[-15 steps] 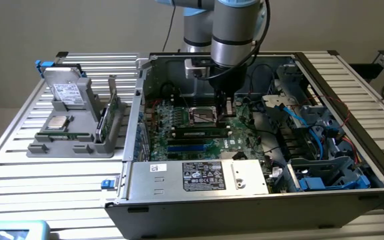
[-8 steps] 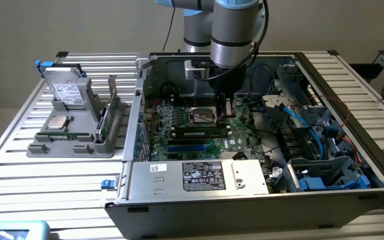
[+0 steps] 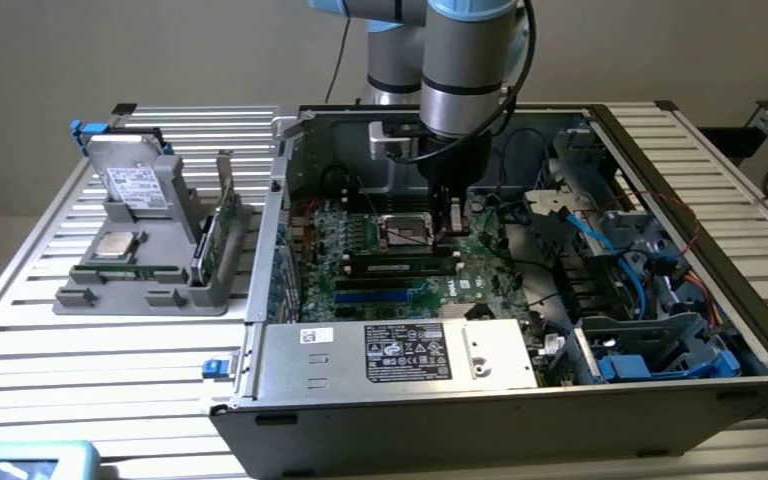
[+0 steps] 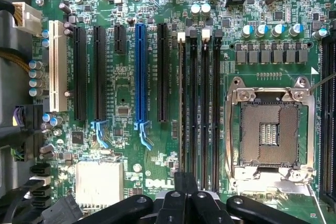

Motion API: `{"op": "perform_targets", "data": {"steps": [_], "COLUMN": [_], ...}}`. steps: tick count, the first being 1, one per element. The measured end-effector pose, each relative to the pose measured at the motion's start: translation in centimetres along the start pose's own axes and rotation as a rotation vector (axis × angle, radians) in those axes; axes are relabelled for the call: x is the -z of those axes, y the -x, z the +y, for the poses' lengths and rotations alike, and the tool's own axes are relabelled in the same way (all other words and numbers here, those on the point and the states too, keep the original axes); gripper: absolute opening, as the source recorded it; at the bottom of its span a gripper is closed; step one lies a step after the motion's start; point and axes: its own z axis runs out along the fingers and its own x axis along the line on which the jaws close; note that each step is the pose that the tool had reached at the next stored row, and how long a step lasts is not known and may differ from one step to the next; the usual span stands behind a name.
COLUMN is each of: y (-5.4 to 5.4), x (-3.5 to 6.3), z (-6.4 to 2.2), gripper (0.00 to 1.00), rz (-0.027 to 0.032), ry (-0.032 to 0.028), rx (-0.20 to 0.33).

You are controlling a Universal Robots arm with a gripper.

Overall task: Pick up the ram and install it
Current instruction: 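Press down the ram until it locks into place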

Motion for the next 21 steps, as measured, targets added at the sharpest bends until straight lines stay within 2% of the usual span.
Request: {"op": "perform_targets", "data": {"steps": [11,21], "y": [0.04,0.06], "x": [-0.12,-0.36], "z": [-0.01,0.0], "gripper": [0.11,0.11], "rz": [0.0025,0.0074], "ry": [-0.002,-0.0019], "rx": [-0.005,-0.011]}}
